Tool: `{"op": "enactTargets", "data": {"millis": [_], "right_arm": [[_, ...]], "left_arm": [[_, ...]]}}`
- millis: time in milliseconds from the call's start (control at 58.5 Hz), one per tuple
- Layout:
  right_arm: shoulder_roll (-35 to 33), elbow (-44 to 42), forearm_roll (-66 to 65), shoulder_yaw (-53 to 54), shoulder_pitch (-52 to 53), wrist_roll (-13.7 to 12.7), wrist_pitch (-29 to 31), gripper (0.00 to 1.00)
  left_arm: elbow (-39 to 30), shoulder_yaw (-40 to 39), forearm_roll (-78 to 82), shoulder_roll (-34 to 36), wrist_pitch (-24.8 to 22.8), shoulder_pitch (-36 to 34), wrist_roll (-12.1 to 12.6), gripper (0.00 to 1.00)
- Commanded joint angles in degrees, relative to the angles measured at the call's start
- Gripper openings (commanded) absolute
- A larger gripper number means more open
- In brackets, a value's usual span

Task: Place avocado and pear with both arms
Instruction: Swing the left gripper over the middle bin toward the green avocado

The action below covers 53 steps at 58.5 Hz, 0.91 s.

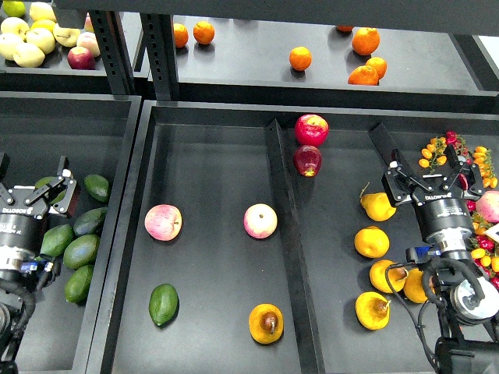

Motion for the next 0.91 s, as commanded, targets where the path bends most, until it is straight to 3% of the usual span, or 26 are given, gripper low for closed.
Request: {"op": "enactTargets", "data": {"millis": [0, 137, 274, 513, 650, 889], "right_arm": [[0.0, 0.0, 0.1, 0.1, 0.1, -0.1, 0.1, 1.00], [0.0, 0.0, 0.1, 0.1, 0.2, -0.1, 0.1, 1.00], [0.0, 0.0, 0.1, 0.1, 0.3, -0.1, 0.1, 1.00], [0.0, 0.1, 0.1, 0.0, 0.4, -0.1, 0.0, 1.00], [0.0, 0.4, 0.1, 0.3, 0.2, -0.1, 0.0, 1.00], [0.0, 0.9, 0.2, 1.1, 0.1, -0.1, 0.0, 1.00]], "left_arm": [[1.4, 0.5, -0.2, 0.9, 0.2, -4.8, 6.5, 1.00], [5.5, 2.6, -0.3, 4.7, 0.1, -11.0, 9.5, 1.00], [9.9, 6.9, -0.4, 8.0, -0.6, -15.4, 10.6, 1.00], [13.0, 16.1, 0.5, 12.3, -1.1, -16.9, 13.1, 0.99], [12.1, 24.8, 3.2, 19.9, -1.1, -17.8, 17.5, 0.99], [13.1, 43.0, 8.4, 32.9, -1.1, -24.5, 18.5, 1.00]]}}
